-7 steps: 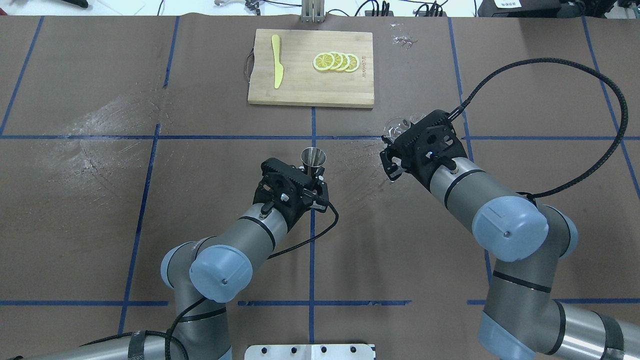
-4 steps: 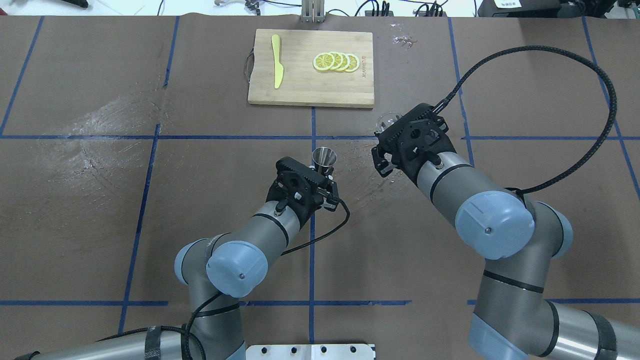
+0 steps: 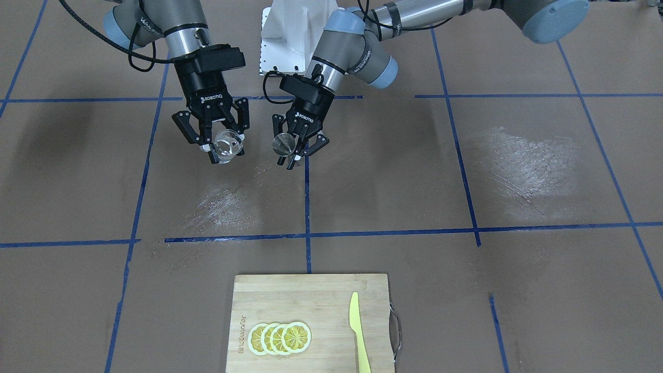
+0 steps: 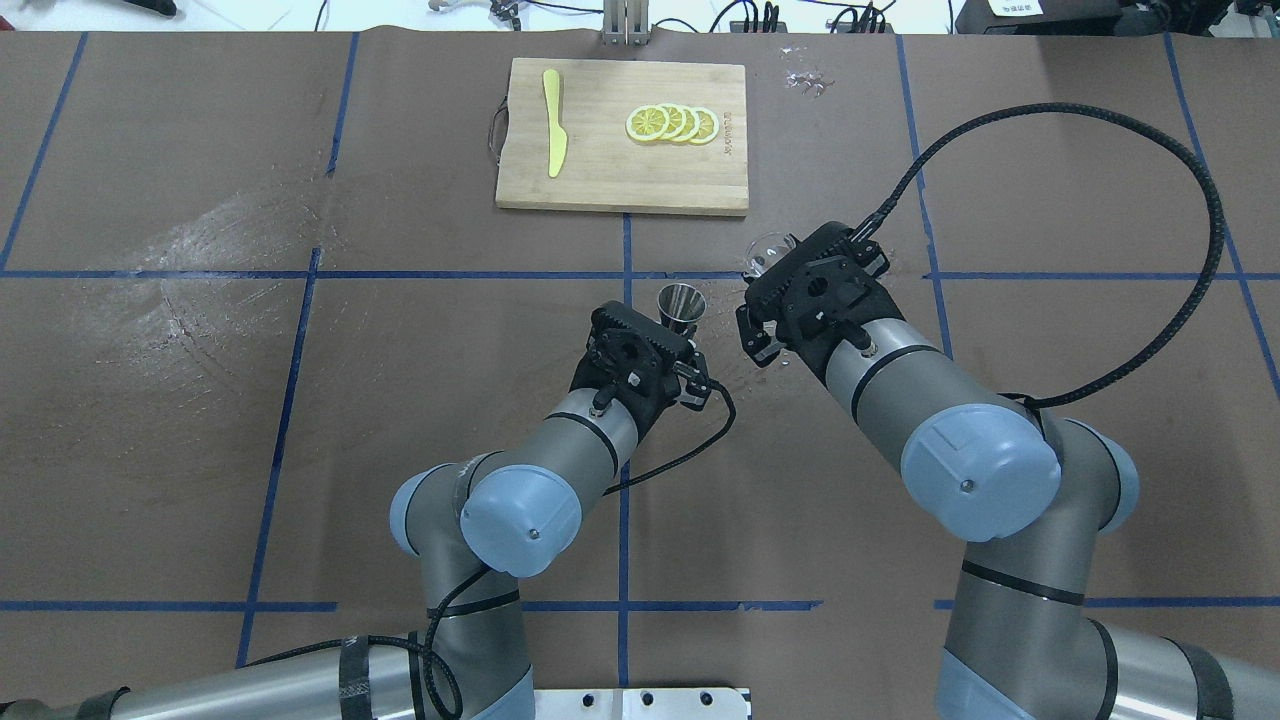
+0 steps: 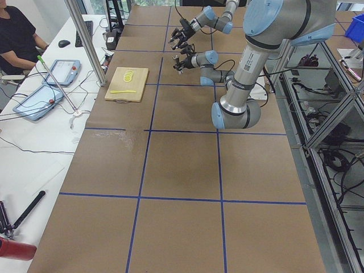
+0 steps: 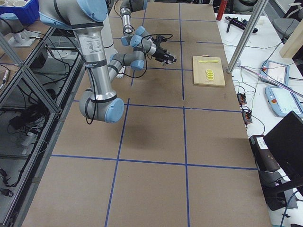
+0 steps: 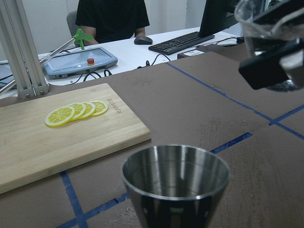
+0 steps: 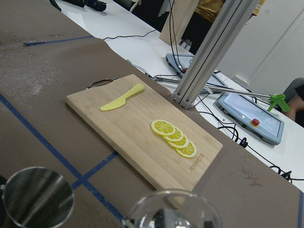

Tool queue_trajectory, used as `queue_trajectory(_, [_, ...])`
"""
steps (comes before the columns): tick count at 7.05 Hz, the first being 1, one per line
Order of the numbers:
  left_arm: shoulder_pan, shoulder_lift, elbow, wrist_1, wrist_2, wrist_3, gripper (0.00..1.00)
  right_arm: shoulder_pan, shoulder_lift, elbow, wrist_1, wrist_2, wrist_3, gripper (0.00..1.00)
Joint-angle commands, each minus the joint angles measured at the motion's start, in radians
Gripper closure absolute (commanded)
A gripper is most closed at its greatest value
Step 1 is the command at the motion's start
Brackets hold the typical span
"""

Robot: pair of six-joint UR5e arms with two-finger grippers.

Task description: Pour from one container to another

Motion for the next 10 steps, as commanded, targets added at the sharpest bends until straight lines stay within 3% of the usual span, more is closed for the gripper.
queue_trajectory(1, [-0.001,-0.013,0.025,-0.055,-0.025,0.006,1.0,-0.008,0.003,0.0,0.0,-0.004,-0.002,1.0])
queue_trajectory(6, [0.001,-0.026,0.042,-0.1,-0.047,0.113,1.0,-0.01,0.052,-0.001,-0.063,-0.004,-0.041,1.0])
queue_trajectory(10, [-0.001,-0.026,0.045,-0.1,-0.047,0.121,1.0,-0.008,0.052,0.0,-0.063,-0.021,-0.196,1.0])
